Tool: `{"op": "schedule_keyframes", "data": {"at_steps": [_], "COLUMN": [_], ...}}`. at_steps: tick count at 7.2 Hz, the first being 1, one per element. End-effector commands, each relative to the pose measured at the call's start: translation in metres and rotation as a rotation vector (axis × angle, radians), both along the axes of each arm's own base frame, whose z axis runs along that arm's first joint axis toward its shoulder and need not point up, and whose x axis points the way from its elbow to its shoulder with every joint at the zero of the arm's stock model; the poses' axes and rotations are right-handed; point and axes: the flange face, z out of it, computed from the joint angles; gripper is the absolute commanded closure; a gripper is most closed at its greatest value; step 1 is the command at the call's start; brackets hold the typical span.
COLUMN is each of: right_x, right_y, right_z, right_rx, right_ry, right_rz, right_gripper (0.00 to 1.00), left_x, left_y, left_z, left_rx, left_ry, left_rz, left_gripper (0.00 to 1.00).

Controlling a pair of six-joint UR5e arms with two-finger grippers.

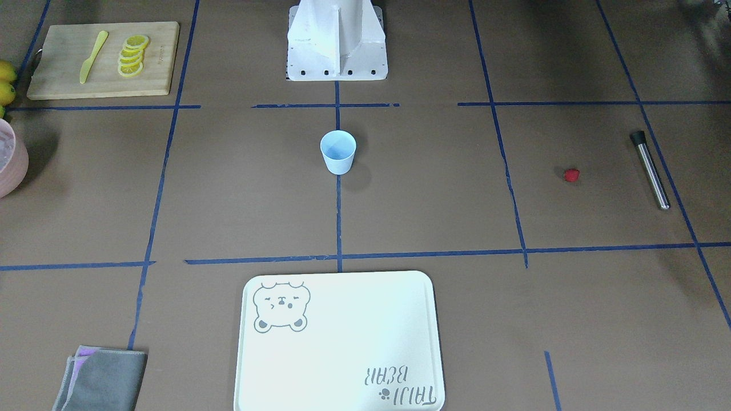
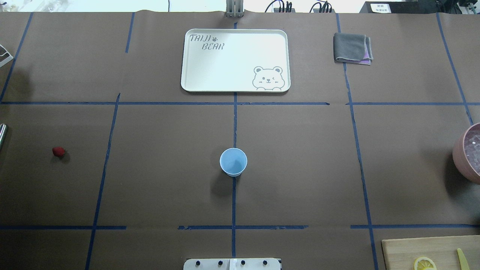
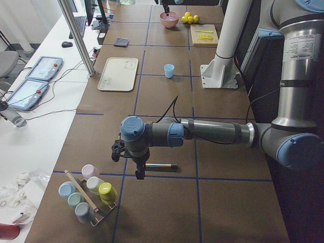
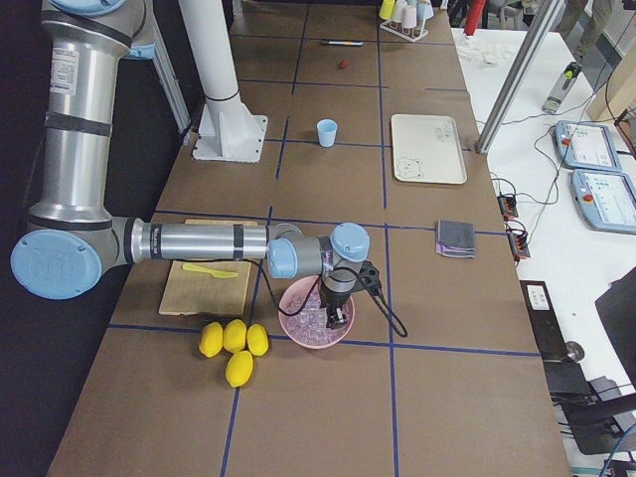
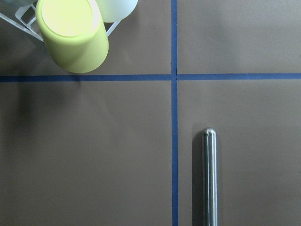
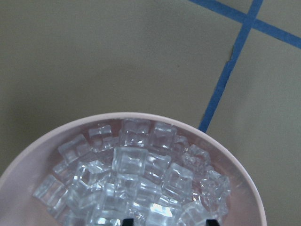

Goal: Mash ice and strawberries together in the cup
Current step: 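Close the right gripper on one ice cube and lift it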

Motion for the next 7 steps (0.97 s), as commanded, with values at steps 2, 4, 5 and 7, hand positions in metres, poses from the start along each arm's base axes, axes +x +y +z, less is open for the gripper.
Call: {"op": "schedule_keyframes", "data": {"at_steps": [2,4,5,7], "right_x": [-0.007,-0.0068,-0.0078,-0.0102], "right_y": [0.0018,0.0027,0.004,0.0067], "right_z": [0.0056,0.007,0.0093,0.0142], "right_rx": [-0.011,-0.014,-0.02,-0.032], "right_ry": [0.003,0.004,0.006,0.011], "right_rz": [-0.017,-0.017,-0.02,-0.027], "right_gripper": [0.4,0.4,0.4,0.42], "left_x": [0.0,-0.0002,-0.0001,0.0], "left_y": [-0.0001,-0.0004,-0.0003,-0.0004], "left_z": [-0.0015,-0.0051,-0.0051,-0.0058], "left_rx": [0.002,0.01,0.008,0.01], "left_ry": [0.0,-0.002,0.0,0.0], "left_rz": [-0.001,-0.001,-0.001,-0.001], "left_gripper": [0.0,0.0,0.0,0.0]}}
